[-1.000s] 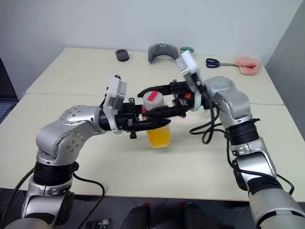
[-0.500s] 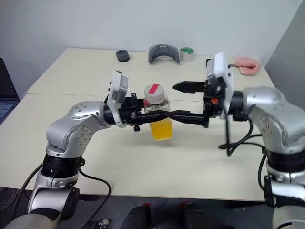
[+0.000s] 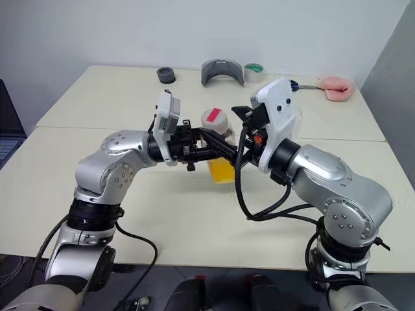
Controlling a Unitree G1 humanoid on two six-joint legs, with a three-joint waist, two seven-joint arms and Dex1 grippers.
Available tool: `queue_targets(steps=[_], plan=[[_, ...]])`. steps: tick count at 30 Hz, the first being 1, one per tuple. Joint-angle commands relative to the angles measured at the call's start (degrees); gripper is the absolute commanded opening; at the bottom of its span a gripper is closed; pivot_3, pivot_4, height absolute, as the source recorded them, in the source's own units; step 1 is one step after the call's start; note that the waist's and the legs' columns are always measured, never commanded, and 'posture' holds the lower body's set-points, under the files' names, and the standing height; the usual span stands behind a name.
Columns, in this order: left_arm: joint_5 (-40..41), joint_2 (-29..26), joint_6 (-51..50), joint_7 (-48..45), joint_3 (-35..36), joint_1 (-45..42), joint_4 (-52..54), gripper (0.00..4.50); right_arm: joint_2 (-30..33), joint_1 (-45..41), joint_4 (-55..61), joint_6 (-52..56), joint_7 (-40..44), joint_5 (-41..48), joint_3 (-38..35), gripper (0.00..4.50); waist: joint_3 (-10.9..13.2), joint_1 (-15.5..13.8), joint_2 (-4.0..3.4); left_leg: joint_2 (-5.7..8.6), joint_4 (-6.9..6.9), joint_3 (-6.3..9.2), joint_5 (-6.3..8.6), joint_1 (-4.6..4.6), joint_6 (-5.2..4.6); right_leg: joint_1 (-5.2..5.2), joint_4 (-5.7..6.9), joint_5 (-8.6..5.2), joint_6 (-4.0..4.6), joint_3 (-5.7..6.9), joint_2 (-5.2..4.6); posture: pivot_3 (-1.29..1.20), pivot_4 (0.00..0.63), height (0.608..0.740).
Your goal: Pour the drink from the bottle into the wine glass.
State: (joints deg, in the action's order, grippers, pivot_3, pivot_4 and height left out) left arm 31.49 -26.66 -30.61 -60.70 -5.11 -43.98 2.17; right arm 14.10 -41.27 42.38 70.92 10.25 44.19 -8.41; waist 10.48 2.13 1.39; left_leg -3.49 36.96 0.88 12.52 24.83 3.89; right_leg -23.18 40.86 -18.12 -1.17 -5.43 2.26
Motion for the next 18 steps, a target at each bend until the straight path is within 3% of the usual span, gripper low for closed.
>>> queue_targets(steps=[1,18], plan=[[0.38,0.24,1.18,-0.2,0.89,-0.91,1.85,1.95,-0.26,-1.42,0.52,-1.26,-1.03,2.04,-2.07,4.47,0.0,0.03,0.0,-0.01,0.0,0.0,0.0,0.0,0.0,-0.01,0.0,0.0,0.0,0.01,0.01,0.0,0.15,0.74],[0.84,-0.56,0.28,1.64,1.79,0.39,4.3,1.95,0.93,-1.82,-1.69,-3.26,-0.76,4.75,1.58,4.47,0.0,0.27,0.0,-0.02,-0.01,0.01,0.0,0.0,-0.01,-0.01,0.0,0.0,0.0,0.0,0.03,0.0,0.15,0.74]])
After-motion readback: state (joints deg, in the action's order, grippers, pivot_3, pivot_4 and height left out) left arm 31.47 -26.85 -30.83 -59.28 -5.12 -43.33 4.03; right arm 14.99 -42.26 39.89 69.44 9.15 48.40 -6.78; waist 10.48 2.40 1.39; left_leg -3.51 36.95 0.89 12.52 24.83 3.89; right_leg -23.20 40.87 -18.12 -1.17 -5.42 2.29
